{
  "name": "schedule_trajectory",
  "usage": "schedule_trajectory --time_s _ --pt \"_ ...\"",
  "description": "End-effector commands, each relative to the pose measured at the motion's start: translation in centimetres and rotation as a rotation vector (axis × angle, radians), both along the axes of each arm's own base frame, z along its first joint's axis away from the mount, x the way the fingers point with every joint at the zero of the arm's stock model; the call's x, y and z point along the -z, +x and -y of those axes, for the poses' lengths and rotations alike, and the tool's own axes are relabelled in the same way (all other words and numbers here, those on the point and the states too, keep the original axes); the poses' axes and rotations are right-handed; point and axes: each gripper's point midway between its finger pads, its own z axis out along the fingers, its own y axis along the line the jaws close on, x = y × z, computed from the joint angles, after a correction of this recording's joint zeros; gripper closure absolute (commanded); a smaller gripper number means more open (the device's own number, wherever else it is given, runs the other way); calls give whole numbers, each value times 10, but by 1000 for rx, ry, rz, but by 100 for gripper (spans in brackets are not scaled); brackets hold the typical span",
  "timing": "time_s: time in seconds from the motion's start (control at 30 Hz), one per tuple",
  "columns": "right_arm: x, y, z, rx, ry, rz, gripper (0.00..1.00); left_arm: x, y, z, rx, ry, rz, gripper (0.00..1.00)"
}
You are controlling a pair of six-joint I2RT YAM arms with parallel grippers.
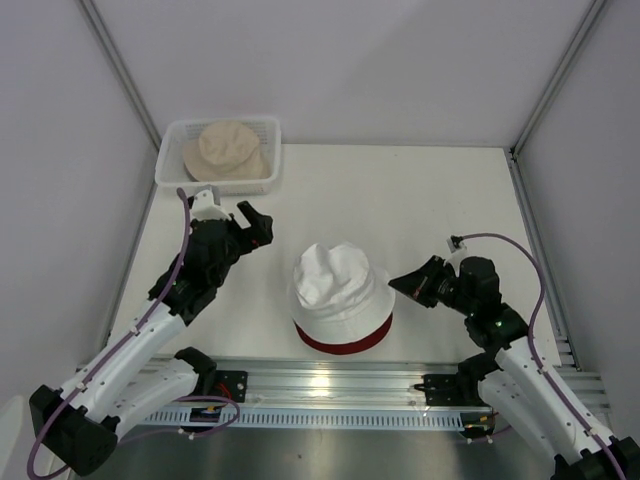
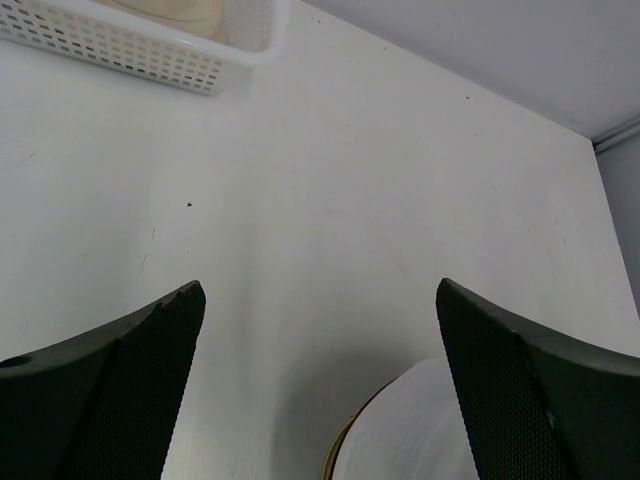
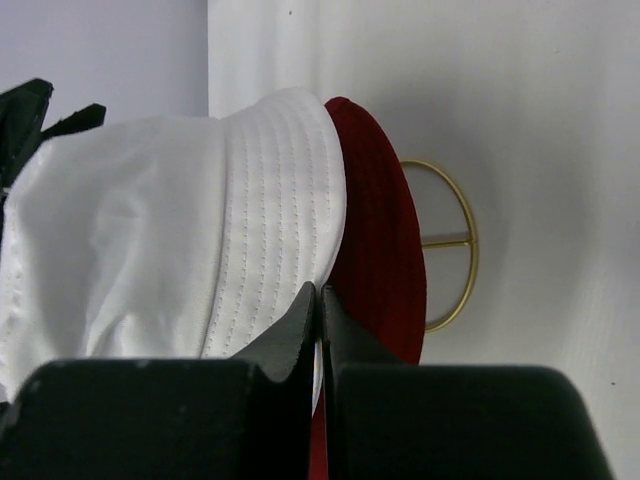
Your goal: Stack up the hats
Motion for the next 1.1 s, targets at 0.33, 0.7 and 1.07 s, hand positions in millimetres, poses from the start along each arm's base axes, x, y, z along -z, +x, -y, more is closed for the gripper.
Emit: schedule_trajectory --time_s 0.33,0.7,1.07 --pt "-7 4 20 -7 -170 506 100 2 37 -27 -145 -22 101 1" --pt "-27 51 90 341 -489 394 0 -37 92 -55 -183 89 122 0" --pt "-111 145 108 418 -437 496 1 -24 207 -94 -265 204 -90 0"
